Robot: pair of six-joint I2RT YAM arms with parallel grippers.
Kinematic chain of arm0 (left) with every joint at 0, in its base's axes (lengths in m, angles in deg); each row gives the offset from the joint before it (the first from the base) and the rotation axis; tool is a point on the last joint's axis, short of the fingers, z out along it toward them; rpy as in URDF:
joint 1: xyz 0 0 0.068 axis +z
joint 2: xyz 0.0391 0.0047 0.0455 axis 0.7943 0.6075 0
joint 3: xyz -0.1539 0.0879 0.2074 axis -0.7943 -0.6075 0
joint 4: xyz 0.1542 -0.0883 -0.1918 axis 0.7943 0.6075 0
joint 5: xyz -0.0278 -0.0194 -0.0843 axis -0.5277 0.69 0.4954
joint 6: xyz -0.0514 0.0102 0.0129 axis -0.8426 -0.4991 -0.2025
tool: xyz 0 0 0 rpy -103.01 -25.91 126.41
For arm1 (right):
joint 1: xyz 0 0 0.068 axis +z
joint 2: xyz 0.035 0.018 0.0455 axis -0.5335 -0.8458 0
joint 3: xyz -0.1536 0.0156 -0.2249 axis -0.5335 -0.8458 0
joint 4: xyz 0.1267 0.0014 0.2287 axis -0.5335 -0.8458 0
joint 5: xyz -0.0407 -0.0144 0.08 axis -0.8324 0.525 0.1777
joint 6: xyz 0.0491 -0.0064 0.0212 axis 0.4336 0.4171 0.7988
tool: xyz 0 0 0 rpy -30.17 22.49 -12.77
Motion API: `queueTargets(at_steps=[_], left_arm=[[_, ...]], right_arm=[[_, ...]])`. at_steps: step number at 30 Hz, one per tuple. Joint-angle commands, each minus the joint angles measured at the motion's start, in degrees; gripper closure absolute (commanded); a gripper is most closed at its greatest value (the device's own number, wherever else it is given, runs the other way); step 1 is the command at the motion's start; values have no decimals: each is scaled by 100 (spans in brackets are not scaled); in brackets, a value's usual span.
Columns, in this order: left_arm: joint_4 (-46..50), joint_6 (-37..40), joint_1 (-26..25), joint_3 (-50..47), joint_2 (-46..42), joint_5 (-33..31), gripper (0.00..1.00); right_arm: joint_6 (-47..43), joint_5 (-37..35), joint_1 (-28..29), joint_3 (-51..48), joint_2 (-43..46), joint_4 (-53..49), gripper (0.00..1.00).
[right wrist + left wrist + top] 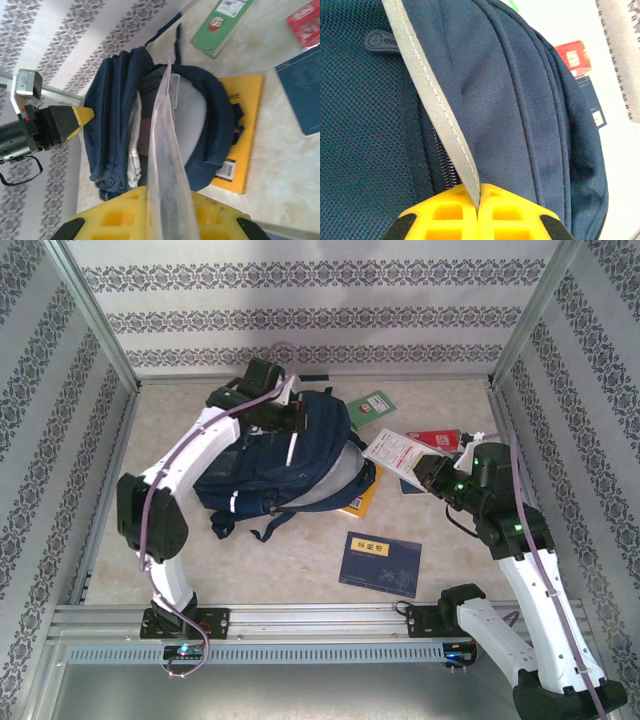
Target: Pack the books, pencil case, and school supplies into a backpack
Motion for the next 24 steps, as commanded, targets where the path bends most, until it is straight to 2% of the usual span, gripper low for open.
queueTargets(at_steps=[1,3,9,11,16,24], left_arm=[[154,340,74,302,-498,337,100],[162,350,105,296,-645,553,100],[-78,329,287,-112,-1172,1027,100],[-205,264,398,-241,-1293,1393,100],[-312,63,543,-289,-1457,1837,100],[-152,-128,555,-215,-1746,1791,100]], right_arm=[[21,834,-44,235,-95,-122,86],[212,1261,-44,91,-104,242,86],[562,1711,116,-439,-198,1125,86],[673,1570,312,-668,-218,1511,86],[976,957,945,-1107,-461,2491,85],[1028,-79,1734,-1256,-1331,3539,88]])
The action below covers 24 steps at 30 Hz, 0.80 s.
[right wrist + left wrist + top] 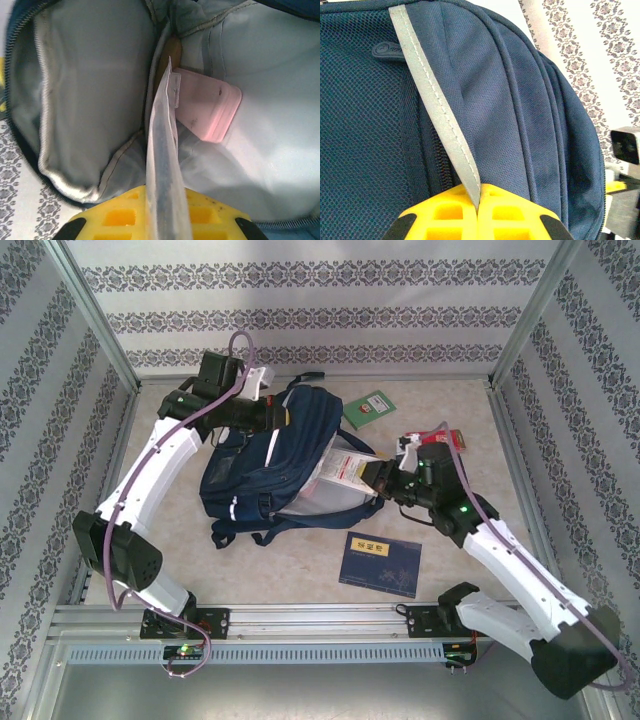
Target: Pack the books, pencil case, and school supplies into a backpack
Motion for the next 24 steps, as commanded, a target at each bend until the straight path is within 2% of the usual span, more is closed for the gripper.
queueTargets(at_steps=[1,4,7,11,18,21,24], left_arm=[[-485,-144,28,181,-550,412,100],[-368,-115,30,232,-579,388,100],[-313,-112,37,319,-536,483,100],[-472,-245,35,358,-448,583,100],[-1258,-1036,11,-60,-430,817,100],[-1461,-1216,-56,-207,-524,747,100],[-1641,-1339,-83,-380,-625,659,100]], right_arm=[[77,-713,256,-44,-257,948,88],[83,-1077,443,36,-656,1121,88],[233,-1098,568,42,-1157,1711,88],[277,-754,777,456,-2117,2133,88],[445,-247,1122,1110,-3466,2580,83],[625,-59,1211,1463,-4106,2829,72],[622,-109,1240,1885,-4596,2683,53]])
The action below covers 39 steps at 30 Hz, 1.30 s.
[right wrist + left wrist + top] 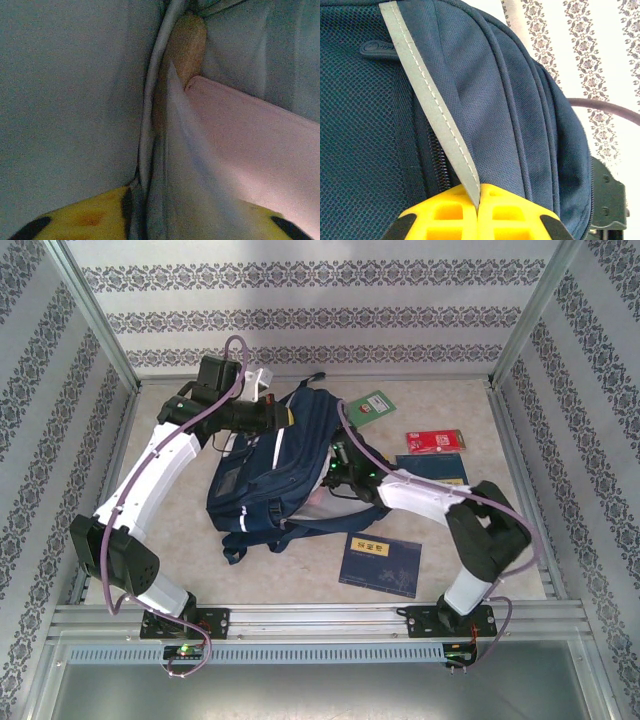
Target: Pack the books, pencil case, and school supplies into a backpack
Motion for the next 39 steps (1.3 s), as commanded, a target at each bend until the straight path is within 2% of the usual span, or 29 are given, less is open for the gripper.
queueTargets(at_steps=[1,6,12,16,21,26,27,32,39], left_arm=[[-1015,-243,-62,20,-481,154,100],[-442,131,20,39,-592,-765,100],[-227,247,514,-42,-912,-1178,100],[-103,534,712,-213,-1127,-1494,100],[23,838,1179,-329,-1209,-1319,100],[473,1923,1233,-259,-1294,-2729,100],[422,2037,1246,-310,-1312,-2828,100],[575,2367,1240,-249,-1121,-2872,100],[774,2422,1185,-974,-1286,-2679,100]], right_arm=[[45,36,57,486,-423,114,46],[-432,-94,-133,665,-377,-392,30],[-1588,212,-416,691,410,-1393,12],[-2018,485,-663,612,1020,-1715,9],[-2143,547,-1091,527,1577,-2114,9],[-2260,-639,-1549,489,2064,-2952,12],[-2319,-954,-1588,490,2130,-3106,12],[-2745,-2313,-1644,664,2194,-3718,12],[-2906,-3059,-1733,988,1834,-3890,13]])
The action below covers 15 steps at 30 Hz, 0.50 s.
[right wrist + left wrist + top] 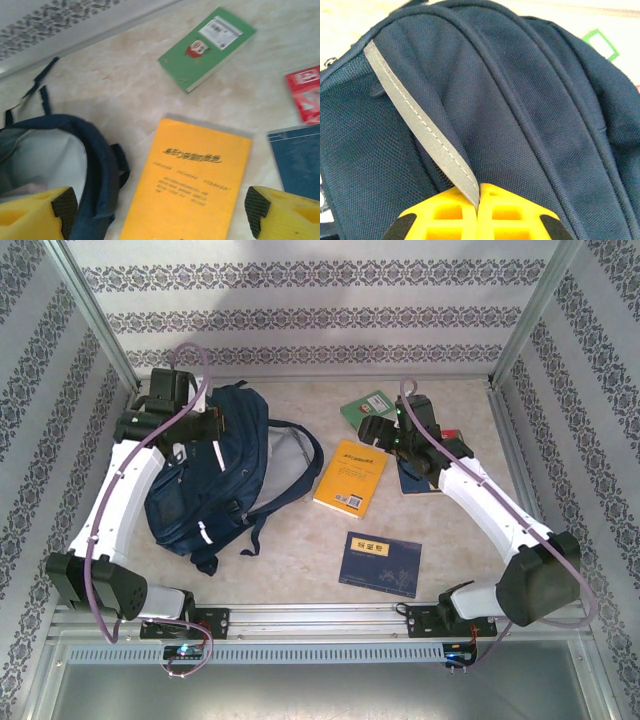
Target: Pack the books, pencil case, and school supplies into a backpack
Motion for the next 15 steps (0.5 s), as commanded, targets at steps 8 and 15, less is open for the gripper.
queueTargets(at_steps=[8,15], left_arm=[[-366,44,-377,-984,-307,408,100],[-614,52,-912,-736,660,80,100]], right_arm=[[-2,-550,-767,808,-914,-349,12],[-650,-282,-1628,1952,-2234,-1055,11]])
